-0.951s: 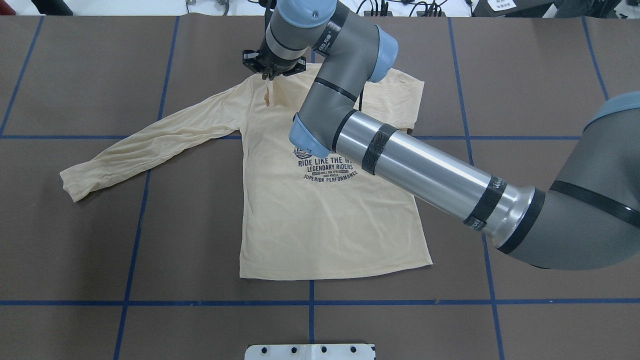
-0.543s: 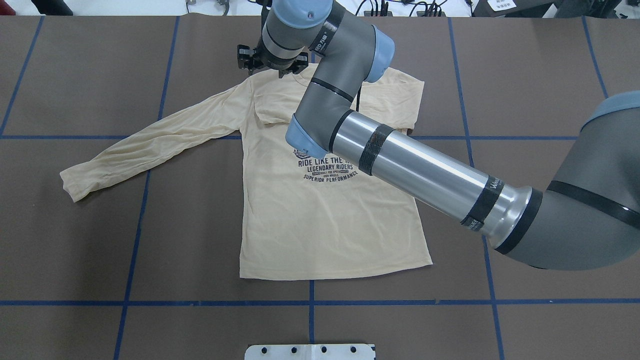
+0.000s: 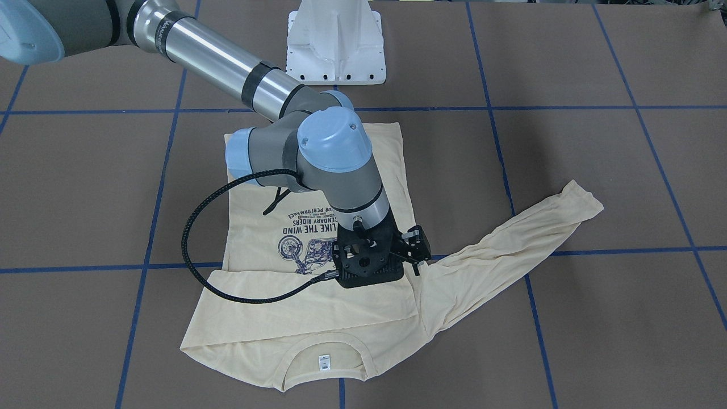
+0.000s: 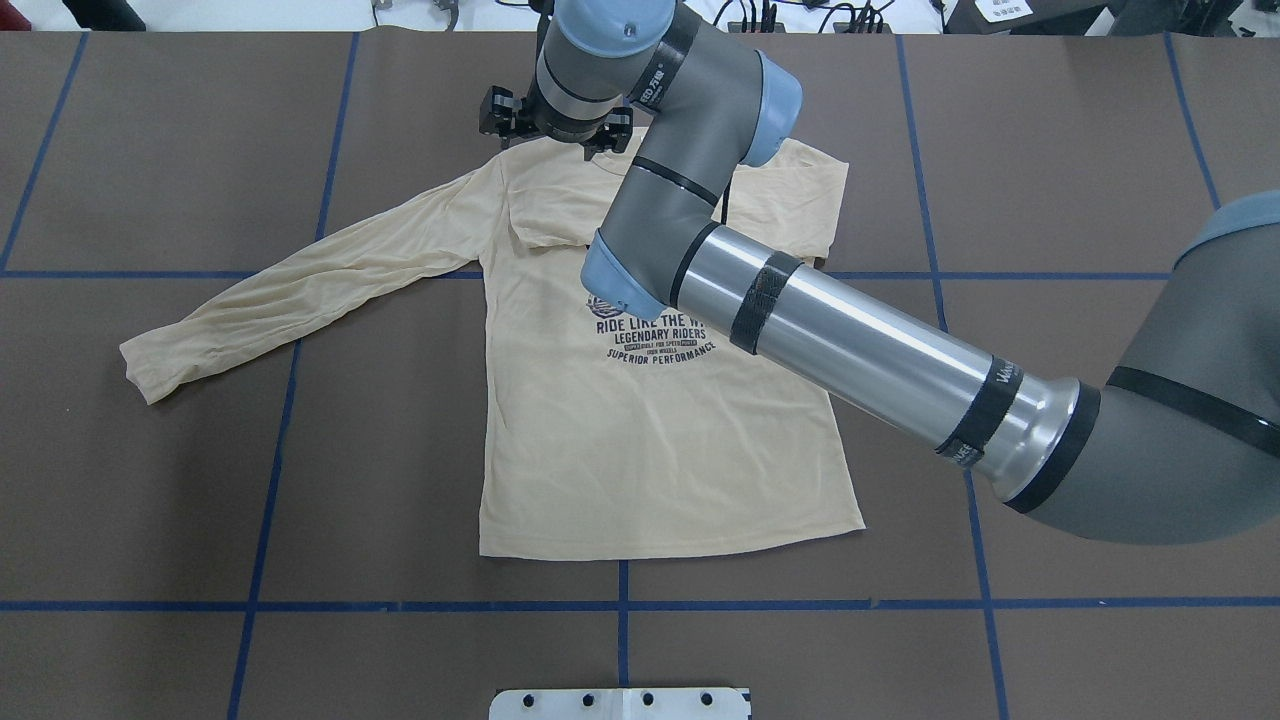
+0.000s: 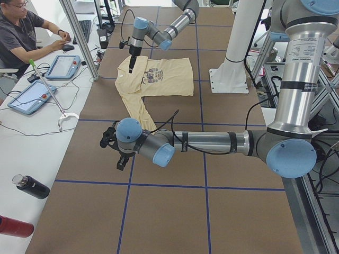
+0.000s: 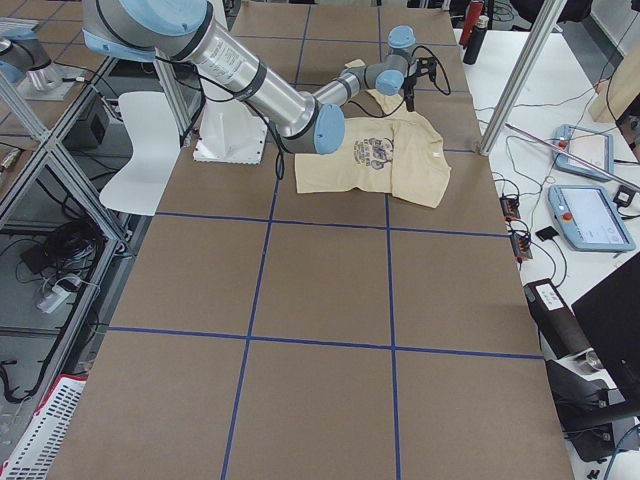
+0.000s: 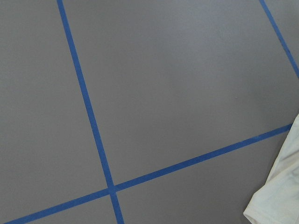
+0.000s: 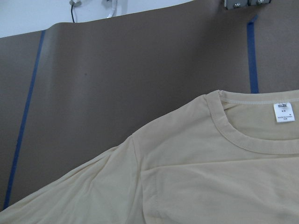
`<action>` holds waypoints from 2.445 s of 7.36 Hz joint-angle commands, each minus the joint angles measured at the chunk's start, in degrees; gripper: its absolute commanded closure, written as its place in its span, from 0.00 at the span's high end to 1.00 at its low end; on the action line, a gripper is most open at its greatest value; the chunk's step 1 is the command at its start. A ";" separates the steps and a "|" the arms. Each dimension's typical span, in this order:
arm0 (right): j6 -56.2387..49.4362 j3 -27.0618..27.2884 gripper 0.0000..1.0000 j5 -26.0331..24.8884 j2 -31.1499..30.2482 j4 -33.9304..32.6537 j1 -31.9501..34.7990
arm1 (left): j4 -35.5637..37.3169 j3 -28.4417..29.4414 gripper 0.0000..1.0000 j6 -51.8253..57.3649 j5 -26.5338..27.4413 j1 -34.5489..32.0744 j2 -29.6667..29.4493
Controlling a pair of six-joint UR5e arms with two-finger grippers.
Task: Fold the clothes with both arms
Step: 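Grasp the sleeve cuff with the right gripper and carry it across toward the collar, then release the sleeve on the shirt and raise the right gripper away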
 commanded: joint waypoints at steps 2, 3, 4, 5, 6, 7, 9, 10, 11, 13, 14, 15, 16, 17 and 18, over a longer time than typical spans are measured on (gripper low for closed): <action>-4.54 9.14 1.00 2.22 -6.03 -11.94 1.23 | -10.59 -0.32 1.00 -16.48 4.88 7.64 0.39; -7.08 12.55 1.00 5.98 -9.19 -14.92 3.07 | -13.75 -0.49 1.00 -24.54 7.58 10.54 0.47; -11.02 17.98 1.00 7.41 -13.31 -19.39 4.57 | -15.35 -2.24 1.00 -33.59 12.22 15.70 0.56; -16.19 22.99 1.00 8.65 -16.57 -25.78 6.06 | -15.36 -3.82 1.00 -40.55 17.05 20.62 0.65; -21.81 28.00 1.00 8.66 -18.86 -32.98 7.12 | -15.45 -5.49 1.00 -45.84 21.45 25.02 2.13; -27.09 30.58 1.00 8.66 -19.15 -40.45 8.52 | -15.54 -7.16 0.99 -53.12 25.93 29.76 3.10; -37.12 37.24 1.00 12.93 -24.12 -47.63 12.91 | -15.62 -7.18 0.99 -56.18 31.85 34.81 5.56; -37.42 42.42 1.00 15.14 -29.90 -46.08 13.80 | -15.62 -7.18 0.99 -55.66 32.56 34.82 6.62; -37.34 43.08 1.00 16.64 -31.09 -44.58 14.25 | -15.54 -7.00 0.99 -55.48 32.66 34.91 7.15; -36.64 43.08 1.00 16.74 -31.54 -44.57 14.34 | -15.45 -7.00 0.93 -55.39 33.09 35.00 7.59; -36.55 43.17 1.00 16.83 -32.06 -44.57 14.51 | -15.36 -6.91 0.87 -55.39 33.10 35.35 7.59; -36.72 43.43 1.00 16.74 -32.42 -44.48 14.60 | -15.36 -6.65 0.84 -55.39 33.18 35.96 7.59; -36.98 44.65 1.00 16.66 -33.38 -44.48 14.60 | -15.27 -6.65 0.81 -55.39 33.79 36.05 7.59; -36.99 46.23 1.00 16.57 -34.35 -44.48 14.60 | -15.27 -6.56 0.77 -55.47 34.32 36.40 7.59; -36.90 46.68 1.00 16.65 -34.53 -44.48 14.69 | -15.19 -6.56 0.74 -55.39 34.41 36.40 7.59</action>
